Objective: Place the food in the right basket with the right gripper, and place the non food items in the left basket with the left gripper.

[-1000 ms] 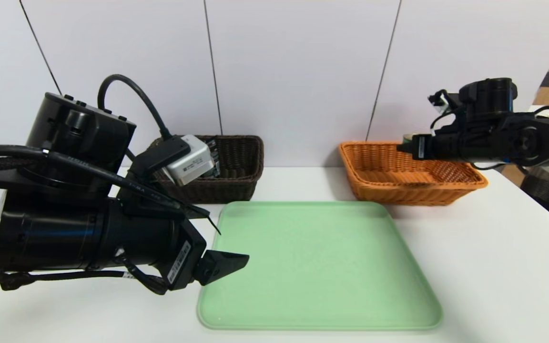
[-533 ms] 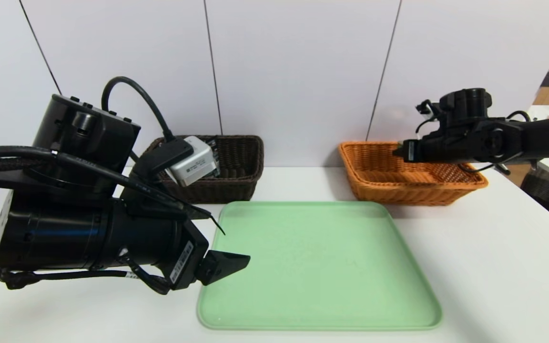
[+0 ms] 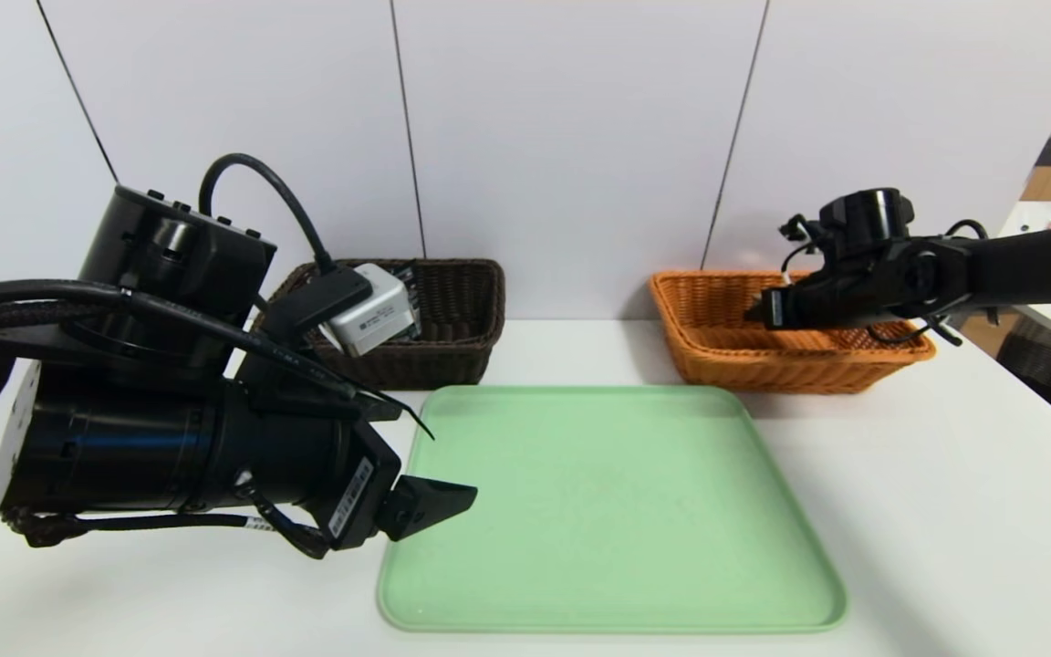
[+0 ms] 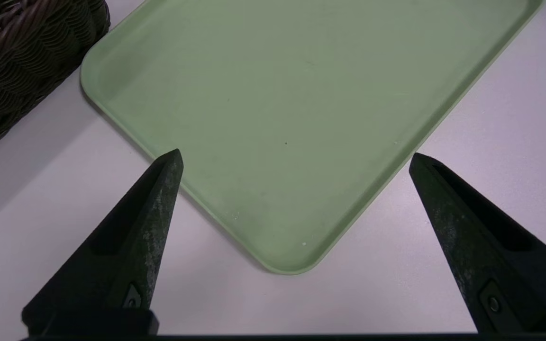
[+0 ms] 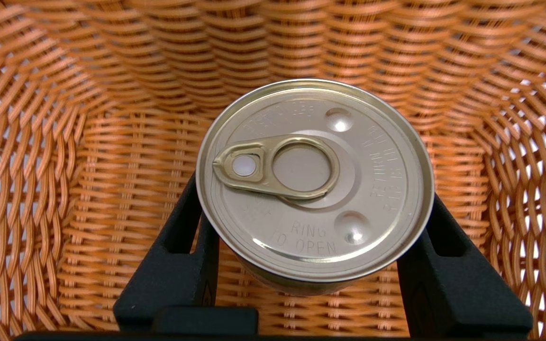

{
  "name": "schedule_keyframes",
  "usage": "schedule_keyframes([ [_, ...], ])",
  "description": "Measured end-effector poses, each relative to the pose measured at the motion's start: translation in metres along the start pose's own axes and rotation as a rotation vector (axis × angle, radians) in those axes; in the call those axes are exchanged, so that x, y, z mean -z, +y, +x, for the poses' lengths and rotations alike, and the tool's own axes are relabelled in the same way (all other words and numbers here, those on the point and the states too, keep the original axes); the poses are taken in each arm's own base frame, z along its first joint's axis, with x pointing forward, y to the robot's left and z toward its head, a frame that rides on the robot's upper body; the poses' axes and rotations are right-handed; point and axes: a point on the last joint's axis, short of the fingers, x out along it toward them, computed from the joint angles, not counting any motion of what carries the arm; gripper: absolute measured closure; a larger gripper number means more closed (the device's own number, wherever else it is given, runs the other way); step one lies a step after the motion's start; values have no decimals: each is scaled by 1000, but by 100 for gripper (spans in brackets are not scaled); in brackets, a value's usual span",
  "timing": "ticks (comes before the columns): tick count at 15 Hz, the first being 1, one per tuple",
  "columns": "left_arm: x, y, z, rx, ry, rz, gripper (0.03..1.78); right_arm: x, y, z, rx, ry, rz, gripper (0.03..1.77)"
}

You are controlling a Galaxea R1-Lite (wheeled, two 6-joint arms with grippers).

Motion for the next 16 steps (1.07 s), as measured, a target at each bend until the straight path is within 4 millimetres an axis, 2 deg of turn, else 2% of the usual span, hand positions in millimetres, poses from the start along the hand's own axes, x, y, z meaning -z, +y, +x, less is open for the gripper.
schedule_keyframes([
  [7, 0, 1, 1, 0, 4, -1, 12, -3, 2, -1, -4, 23, -3, 80],
  [12, 0, 1, 1, 0, 4, 0, 12, -3, 5, -3, -12, 22, -6, 48],
  [16, -1, 0, 0, 1, -3, 0, 12, -7, 9, -13, -31, 24, -2, 32],
])
